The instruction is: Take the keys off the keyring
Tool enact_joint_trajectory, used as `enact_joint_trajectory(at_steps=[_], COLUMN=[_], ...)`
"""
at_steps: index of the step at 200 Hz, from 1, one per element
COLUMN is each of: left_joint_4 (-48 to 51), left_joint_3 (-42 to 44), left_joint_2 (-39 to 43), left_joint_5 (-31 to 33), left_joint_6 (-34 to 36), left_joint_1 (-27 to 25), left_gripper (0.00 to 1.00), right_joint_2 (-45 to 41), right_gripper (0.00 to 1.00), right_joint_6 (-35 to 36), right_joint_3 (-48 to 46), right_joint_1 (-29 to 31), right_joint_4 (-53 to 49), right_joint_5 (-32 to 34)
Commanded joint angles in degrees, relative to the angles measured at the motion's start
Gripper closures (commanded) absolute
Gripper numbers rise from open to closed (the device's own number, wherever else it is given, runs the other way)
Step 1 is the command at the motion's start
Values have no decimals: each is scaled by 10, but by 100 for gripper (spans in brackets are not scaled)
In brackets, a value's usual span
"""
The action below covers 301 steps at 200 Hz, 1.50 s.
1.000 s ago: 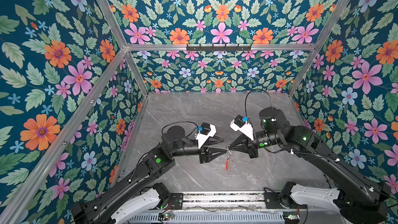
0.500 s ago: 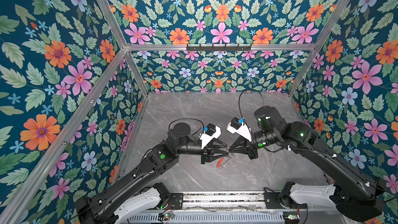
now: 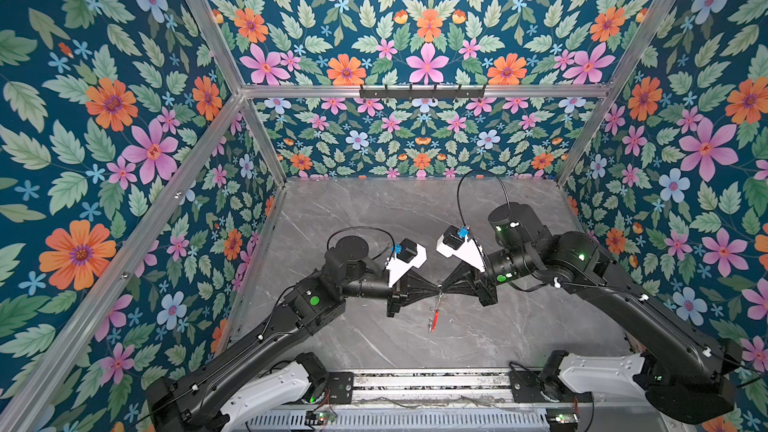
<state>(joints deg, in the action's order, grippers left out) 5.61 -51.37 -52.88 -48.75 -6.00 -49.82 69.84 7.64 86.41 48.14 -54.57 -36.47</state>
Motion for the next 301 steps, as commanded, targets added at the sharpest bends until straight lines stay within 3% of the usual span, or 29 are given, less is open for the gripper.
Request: enact_joint_trajectory(at_steps=[1,15,35,60,82,124,163,211,301], left_joint_4=[-38,-67,-117,-171,-222,-309,-385,-515,-607], left_joint_3=[6,21,46,73,97,135,151,175,187], left_joint_2=[5,13,33,58,78,116,112,97,74], left_joint_5=[7,13,35,57,63,68,53,24,-14], left_joint_6=[1,-7,-20,-24,-30,-27,-44,-95,-158], left_joint_1=[-1,-1,0,0,-1,-1,0,0,0], left_gripper=[100,100,100,100,100,100,100,100,100], right_joint_2=[-3,-7,-34,-92,-144,-236,-240,-230,-219], right_gripper=[100,99,62,50,49,52,52,47,46], right_joint_6=[-13,-21,-40,-69,-87,-116,-112,-73,-51], right_joint_3=[-2,-13,-45,-105,-168,-312,-331,-346,-357], right_joint_1=[1,1,2,1,1,3,21,93,152], right_joint_4=[42,63,117,213,297,469,490,520,568], right_joint_5=[-4,-8,-9,10,45,55,52,117,162])
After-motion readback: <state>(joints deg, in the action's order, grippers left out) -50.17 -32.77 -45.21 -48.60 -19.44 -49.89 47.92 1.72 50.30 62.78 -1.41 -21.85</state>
